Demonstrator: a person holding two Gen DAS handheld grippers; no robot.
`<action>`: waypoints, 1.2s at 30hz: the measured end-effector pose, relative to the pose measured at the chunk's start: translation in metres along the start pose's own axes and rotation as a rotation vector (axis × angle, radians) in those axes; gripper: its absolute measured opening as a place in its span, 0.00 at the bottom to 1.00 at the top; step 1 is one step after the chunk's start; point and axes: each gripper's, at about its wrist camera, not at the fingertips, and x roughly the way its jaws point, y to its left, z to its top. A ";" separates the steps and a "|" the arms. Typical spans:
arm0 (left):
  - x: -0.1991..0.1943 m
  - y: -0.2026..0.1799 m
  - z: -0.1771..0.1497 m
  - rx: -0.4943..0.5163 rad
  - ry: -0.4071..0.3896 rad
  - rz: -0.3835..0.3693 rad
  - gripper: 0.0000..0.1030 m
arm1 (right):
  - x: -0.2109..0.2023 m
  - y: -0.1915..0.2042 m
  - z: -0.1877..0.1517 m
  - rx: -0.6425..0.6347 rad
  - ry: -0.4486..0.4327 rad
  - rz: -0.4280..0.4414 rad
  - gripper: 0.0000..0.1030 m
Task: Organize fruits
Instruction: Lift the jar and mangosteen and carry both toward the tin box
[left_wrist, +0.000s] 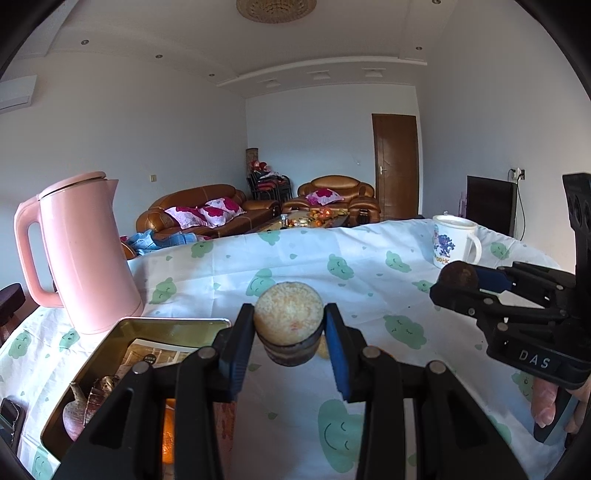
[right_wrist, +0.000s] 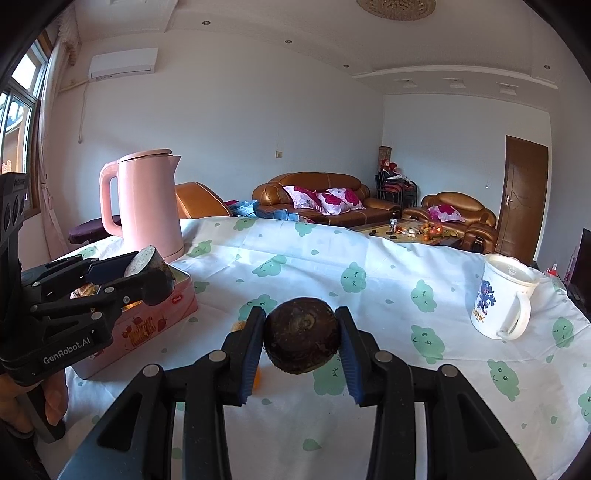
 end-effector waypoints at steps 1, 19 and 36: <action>-0.001 0.000 0.000 0.001 -0.004 0.002 0.38 | 0.000 0.000 0.000 0.000 -0.002 -0.001 0.39; -0.010 0.000 0.000 -0.006 -0.049 0.055 0.38 | -0.010 0.011 0.000 -0.047 -0.052 -0.027 0.39; -0.021 0.004 -0.004 -0.023 -0.047 0.054 0.38 | -0.011 0.028 0.000 -0.081 -0.044 0.000 0.39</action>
